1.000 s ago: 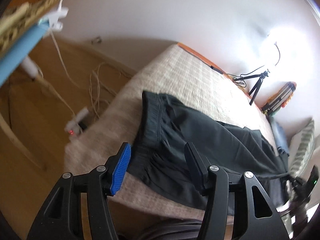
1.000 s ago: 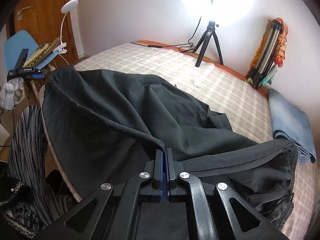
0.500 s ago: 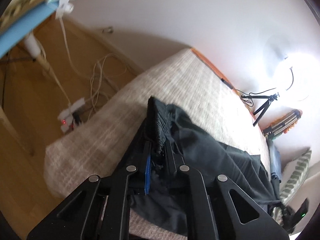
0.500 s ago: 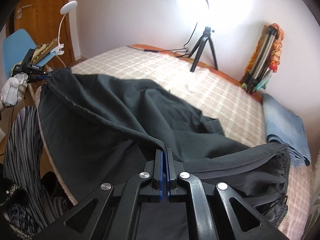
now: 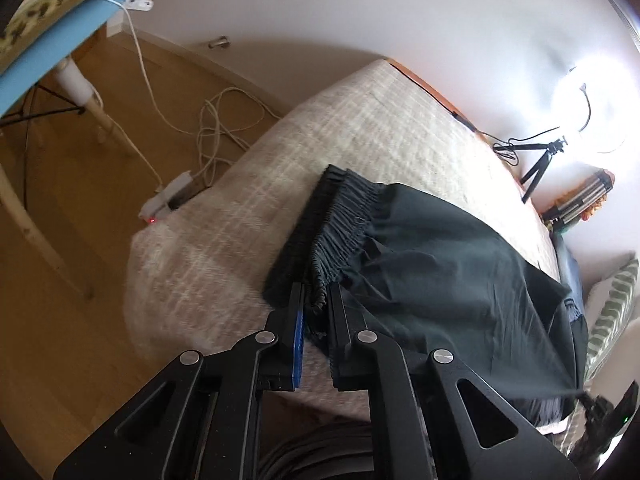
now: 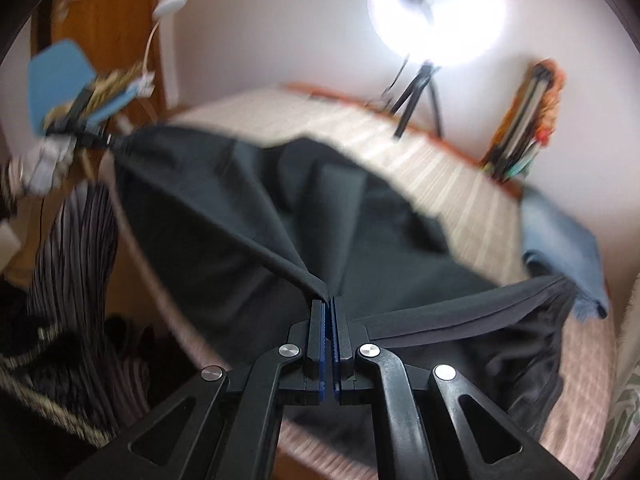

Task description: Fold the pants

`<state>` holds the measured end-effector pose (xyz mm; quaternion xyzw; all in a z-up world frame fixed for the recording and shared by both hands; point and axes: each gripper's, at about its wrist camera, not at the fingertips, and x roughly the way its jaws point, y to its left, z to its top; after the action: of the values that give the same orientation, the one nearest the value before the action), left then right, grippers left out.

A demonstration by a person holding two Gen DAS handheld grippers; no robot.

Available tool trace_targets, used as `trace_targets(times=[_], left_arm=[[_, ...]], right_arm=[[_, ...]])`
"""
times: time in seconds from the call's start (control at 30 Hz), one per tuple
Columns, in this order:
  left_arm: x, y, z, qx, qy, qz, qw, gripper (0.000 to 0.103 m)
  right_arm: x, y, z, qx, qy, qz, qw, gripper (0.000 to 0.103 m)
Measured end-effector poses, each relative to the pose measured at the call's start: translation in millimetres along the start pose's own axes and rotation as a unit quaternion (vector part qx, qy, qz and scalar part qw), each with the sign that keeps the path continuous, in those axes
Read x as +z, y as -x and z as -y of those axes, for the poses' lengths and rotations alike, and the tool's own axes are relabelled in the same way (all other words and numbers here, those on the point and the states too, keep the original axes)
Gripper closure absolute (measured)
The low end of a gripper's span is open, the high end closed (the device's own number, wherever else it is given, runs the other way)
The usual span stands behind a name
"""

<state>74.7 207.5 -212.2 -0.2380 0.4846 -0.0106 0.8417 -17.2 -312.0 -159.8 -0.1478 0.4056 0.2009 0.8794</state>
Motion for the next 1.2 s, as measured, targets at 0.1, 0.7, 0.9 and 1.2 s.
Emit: trace_targets(times=[0.1, 0.7, 0.9, 1.2], left_arm=[[2, 2, 3, 0.013, -0.011, 0.002, 0.9999, 0.094], [13, 23, 84, -0.016, -0.084, 0.003, 0.9963, 0.080], [4, 3, 188, -0.089, -0.179, -0.017, 0.9796, 0.057], [-18, -27, 333, -0.157, -0.297, -0.060, 0.9399, 0.050]], right_arm=[[-12, -13, -2, 0.020, -0.018, -0.015, 1.000, 0.103], [-29, -3, 28, 0.062, -0.134, 0.026, 0.989, 0.064], [-49, 19, 62, 0.015, -0.200, 0.041, 0.979, 0.055], [-112, 58, 145, -0.113, -0.355, 0.043, 0.927, 0.034]])
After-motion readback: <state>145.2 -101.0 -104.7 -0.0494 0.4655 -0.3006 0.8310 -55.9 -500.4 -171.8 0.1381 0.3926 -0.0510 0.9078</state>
